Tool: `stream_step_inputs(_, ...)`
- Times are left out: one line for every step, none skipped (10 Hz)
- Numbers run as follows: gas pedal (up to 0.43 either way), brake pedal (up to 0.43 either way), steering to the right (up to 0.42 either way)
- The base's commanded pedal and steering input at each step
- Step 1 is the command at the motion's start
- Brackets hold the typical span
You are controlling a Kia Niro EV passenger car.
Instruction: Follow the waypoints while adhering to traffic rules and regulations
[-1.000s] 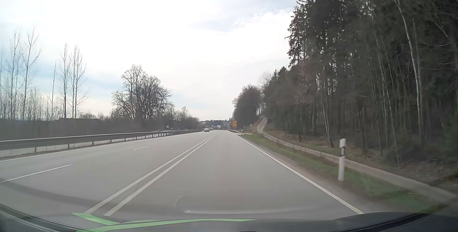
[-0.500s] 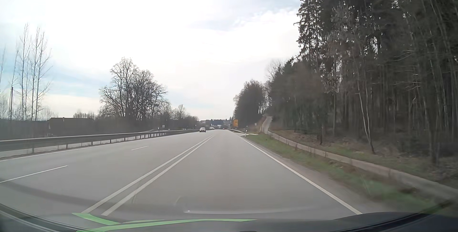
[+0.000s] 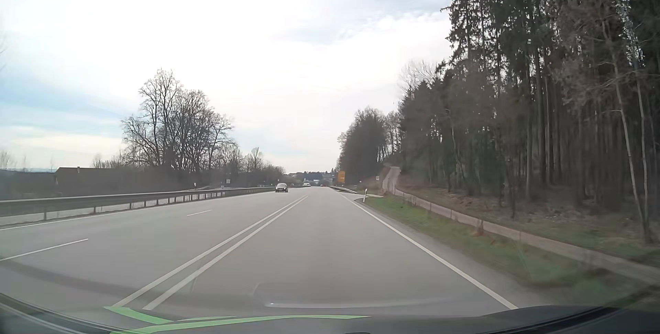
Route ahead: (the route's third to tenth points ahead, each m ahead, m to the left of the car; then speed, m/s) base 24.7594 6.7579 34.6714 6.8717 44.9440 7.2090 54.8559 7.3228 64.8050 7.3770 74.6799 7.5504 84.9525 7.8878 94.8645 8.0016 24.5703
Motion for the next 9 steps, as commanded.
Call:
stream_step_inputs(0.197, 0.0, 0.001)
stream_step_inputs(0.197, 0.0, 0.001)
stream_step_inputs(0.197, 0.0, 0.001)
stream_step_inputs(0.197, 0.0, 0.0)
stream_step_inputs(0.197, 0.0, 0.0)
stream_step_inputs(0.197, 0.0, 0.0)
stream_step_inputs(0.197, 0.0, 0.001)
stream_step_inputs(0.197, 0.0, 0.0)
stream_step_inputs(0.197, 0.0, 0.0)
